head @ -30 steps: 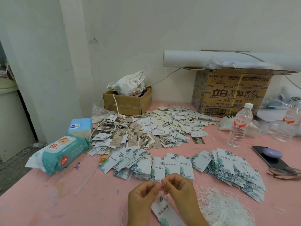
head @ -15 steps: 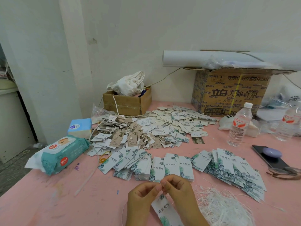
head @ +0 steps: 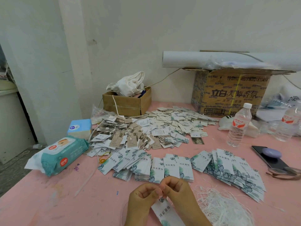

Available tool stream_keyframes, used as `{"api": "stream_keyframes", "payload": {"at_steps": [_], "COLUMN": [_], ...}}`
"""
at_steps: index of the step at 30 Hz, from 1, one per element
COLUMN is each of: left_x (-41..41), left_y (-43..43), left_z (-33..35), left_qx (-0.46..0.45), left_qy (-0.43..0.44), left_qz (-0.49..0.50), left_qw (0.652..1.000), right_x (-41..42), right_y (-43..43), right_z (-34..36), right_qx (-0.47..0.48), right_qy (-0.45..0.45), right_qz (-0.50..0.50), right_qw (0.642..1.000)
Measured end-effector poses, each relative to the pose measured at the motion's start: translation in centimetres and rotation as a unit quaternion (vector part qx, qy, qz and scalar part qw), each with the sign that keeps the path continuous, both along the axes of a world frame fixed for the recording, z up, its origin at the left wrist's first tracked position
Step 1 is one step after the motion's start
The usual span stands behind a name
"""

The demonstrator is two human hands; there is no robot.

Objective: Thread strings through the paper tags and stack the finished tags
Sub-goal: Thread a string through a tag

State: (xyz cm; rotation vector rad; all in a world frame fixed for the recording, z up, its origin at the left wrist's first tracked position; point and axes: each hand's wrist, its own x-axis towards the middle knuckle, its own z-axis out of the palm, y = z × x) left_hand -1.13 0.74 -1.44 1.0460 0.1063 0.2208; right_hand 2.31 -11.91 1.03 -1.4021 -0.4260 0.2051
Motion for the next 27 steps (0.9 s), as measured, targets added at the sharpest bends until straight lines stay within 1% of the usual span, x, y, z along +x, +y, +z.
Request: {"api": "stream_keyframes", "payload": {"at_steps": [11,15,27], "left_x": [0.30,0.28,0.21], "left_y": [0.21,0.21,0.29], "left_z": [-0.37,-0.49,-0.69], "left_qx": [0.026,0.033,0.063], "left_qy": [0.028,0.026,0.030], "left_qz": [-0.001,-0.003,0.008], "left_qw": [0.999,0.999,0.998], "right_x": [0.01,0.14,0.26], "right_y": [-0.20,-0.12,-0.08], "right_z": [-0.14,-0.33,-0.54], "right_qx": [-0.003,0.002,0.006], "right_qy": [-0.018,-0.026,-0.007], "right_qz": [0.005,-0.019,-0.020], "right_qw": [1.000,0.999,1.000]}}
